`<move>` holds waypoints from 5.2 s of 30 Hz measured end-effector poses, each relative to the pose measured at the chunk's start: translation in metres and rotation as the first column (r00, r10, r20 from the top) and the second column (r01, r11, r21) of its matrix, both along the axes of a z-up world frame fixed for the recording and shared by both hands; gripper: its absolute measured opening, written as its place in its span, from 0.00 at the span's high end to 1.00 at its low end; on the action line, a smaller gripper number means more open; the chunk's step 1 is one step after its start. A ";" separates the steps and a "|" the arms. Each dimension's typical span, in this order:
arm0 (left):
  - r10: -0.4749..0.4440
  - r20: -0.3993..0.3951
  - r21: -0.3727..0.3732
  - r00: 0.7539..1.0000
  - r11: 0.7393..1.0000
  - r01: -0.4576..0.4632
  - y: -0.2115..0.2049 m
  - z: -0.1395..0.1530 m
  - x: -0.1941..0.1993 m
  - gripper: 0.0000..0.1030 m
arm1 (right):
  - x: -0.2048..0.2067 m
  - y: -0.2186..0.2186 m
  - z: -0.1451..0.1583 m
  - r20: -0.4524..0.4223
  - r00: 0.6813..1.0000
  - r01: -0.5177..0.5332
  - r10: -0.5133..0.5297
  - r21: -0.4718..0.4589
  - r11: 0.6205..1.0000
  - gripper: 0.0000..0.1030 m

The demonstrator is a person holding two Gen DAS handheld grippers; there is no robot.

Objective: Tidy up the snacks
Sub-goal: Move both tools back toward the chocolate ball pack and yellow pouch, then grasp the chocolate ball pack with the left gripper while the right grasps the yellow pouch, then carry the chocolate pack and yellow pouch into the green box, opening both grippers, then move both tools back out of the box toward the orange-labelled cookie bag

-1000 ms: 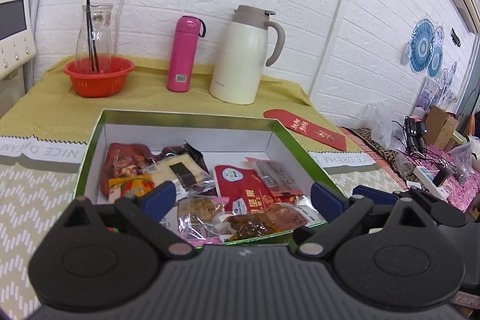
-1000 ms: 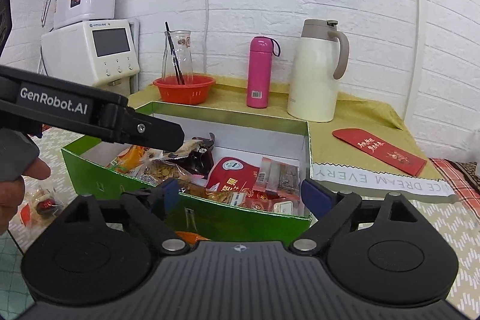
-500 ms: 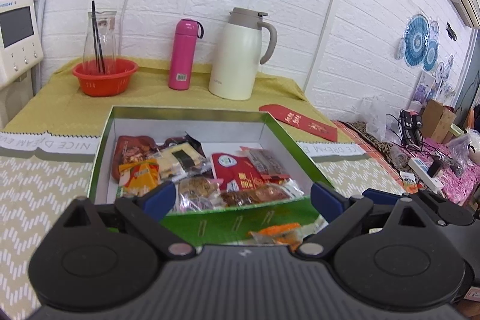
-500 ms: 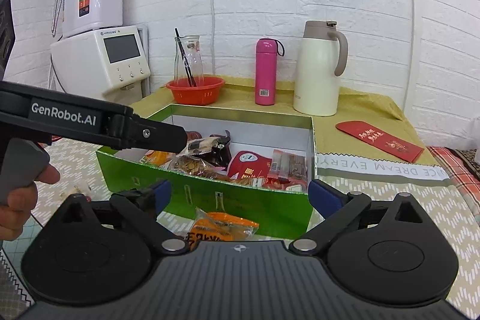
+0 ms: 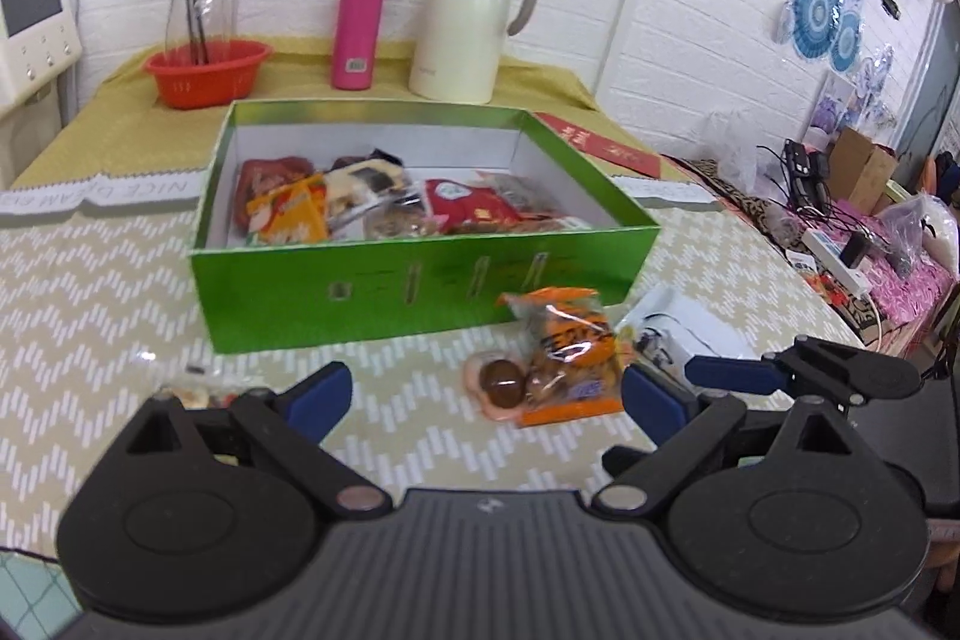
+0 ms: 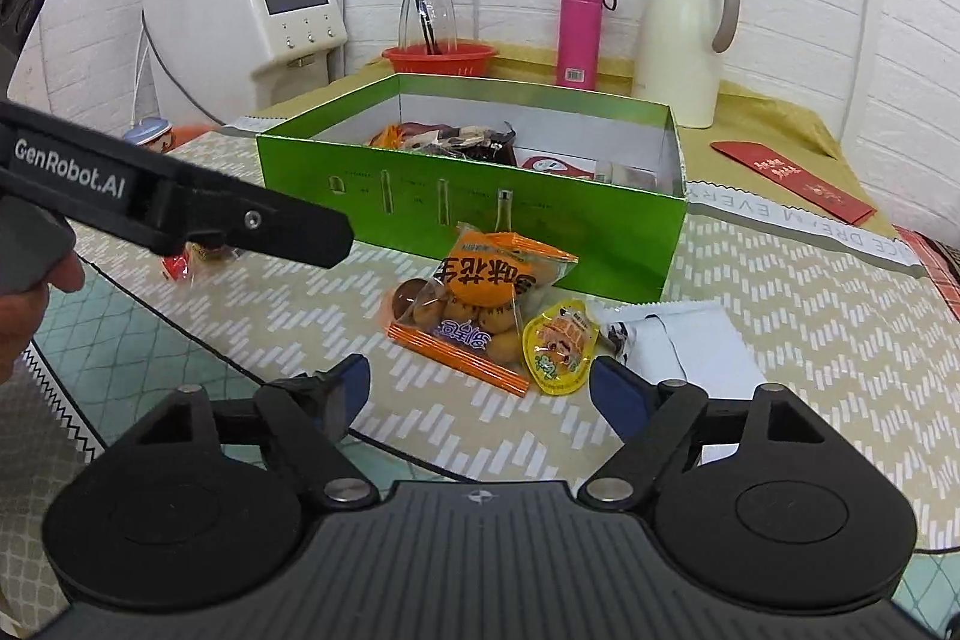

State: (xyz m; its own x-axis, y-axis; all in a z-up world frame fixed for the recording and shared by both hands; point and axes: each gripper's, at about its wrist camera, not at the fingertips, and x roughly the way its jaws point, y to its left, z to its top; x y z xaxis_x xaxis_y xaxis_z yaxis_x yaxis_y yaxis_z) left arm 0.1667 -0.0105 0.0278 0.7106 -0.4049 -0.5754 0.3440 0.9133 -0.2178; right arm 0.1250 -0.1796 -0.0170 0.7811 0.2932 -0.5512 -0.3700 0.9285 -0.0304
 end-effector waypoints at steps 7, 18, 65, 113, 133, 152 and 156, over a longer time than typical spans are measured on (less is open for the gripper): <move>0.037 0.015 -0.059 0.999 0.998 -0.036 0.021 0.007 0.002 0.07 | 0.037 0.001 -0.002 0.024 1.000 -0.019 0.018 0.038 0.999 0.00; 0.012 -0.002 -0.020 1.000 1.000 -0.012 0.022 -0.008 0.010 0.09 | 0.006 0.002 -0.011 -0.040 0.985 -0.161 0.165 0.086 0.983 0.18; -0.123 -0.048 0.111 0.991 0.986 0.128 -0.026 -0.043 0.039 0.81 | 0.023 -0.024 -0.019 -0.016 0.999 0.040 -0.040 -0.012 0.999 0.61; 0.014 0.031 -0.032 0.999 0.999 -0.013 -0.011 0.032 0.102 0.77 | 0.086 -0.018 0.044 0.131 0.983 0.108 -0.128 0.149 0.983 0.63; 0.085 0.174 -0.006 0.981 0.996 -0.085 -0.010 0.025 0.097 0.12 | 0.098 -0.015 0.022 0.142 0.985 0.077 -0.094 0.122 0.990 0.00; 0.115 0.153 0.003 0.981 0.993 -0.117 0.004 0.043 0.030 0.11 | 0.026 0.004 0.049 0.176 0.984 0.031 -0.038 0.041 0.999 0.00; 0.126 0.130 0.001 0.983 0.992 -0.127 0.012 0.040 0.006 0.11 | 0.002 0.004 0.047 0.149 0.988 0.046 -0.049 0.025 0.999 0.00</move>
